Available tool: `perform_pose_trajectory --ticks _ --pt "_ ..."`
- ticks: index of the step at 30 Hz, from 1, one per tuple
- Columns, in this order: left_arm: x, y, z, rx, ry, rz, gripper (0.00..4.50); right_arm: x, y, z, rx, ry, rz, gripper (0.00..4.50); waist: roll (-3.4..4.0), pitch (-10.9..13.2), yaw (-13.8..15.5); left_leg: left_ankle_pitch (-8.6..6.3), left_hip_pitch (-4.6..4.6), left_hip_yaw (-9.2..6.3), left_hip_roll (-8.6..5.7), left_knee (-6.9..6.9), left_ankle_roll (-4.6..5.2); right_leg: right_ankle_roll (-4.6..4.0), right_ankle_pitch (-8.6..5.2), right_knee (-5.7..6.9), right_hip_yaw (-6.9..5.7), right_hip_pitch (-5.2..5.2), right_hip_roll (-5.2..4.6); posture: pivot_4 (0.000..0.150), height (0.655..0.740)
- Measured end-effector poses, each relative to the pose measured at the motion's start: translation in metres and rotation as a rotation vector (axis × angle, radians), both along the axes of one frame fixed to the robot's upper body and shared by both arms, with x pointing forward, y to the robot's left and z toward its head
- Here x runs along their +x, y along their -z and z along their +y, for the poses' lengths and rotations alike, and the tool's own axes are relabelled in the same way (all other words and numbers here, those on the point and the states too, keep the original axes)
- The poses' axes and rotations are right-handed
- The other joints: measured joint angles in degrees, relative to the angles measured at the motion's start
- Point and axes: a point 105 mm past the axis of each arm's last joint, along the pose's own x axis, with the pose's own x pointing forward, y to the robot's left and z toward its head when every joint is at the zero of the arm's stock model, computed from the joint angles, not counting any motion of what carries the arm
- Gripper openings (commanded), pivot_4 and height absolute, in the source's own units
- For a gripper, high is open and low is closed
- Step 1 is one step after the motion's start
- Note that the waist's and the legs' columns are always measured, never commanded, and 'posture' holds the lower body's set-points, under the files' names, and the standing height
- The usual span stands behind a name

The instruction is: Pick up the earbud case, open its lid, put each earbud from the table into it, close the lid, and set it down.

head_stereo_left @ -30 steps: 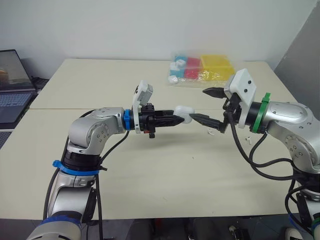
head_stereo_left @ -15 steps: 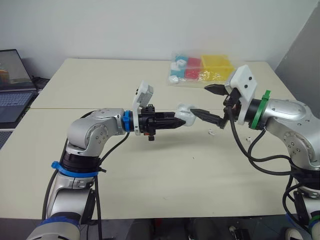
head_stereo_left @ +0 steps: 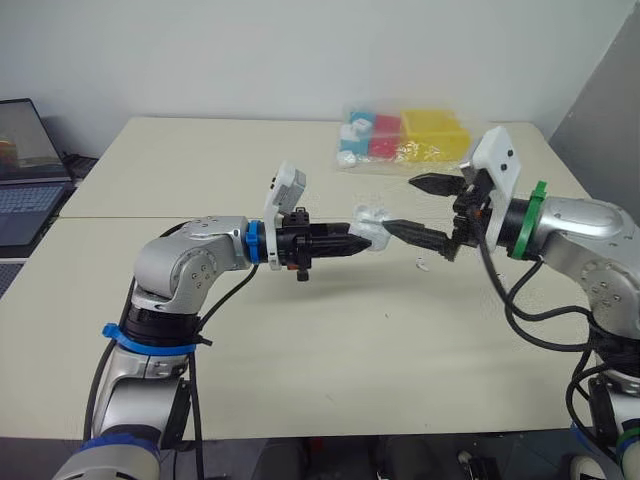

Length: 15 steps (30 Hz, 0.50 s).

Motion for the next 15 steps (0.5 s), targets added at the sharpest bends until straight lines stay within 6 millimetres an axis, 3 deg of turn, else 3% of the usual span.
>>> perform_pose_trajectory --ticks 5,10,15 --pt "0.003 0.005 0.003 0.006 -0.034 -0.066 0.75 -0.001 -0.012 -0.009 0.055 0.012 0.077 4.47 0.0 0.0 0.0 0.0 0.0 0.02 -0.01 0.0 0.0 -0.01 0.0 0.0 0.01 0.0 -0.04 0.15 0.74" --pt "0.008 0.012 0.009 -0.001 -0.105 -0.098 0.75 0.018 -0.001 -0.055 0.047 0.219 0.245 4.47 0.0 0.0 0.1 0.0 -0.03 0.05 -0.05 -0.02 0.01 0.0 0.0 -0.06 0.0 0.0 -0.28 0.15 0.74" --pt "0.008 0.015 0.011 -0.021 -0.162 -0.13 0.75 0.032 0.027 -0.095 -0.018 0.443 0.414 4.47 0.0 0.0 0.1 -0.01 -0.03 0.1 -0.07 -0.06 0.01 0.0 0.0 -0.1 0.05 0.0 -0.28 0.15 0.74"
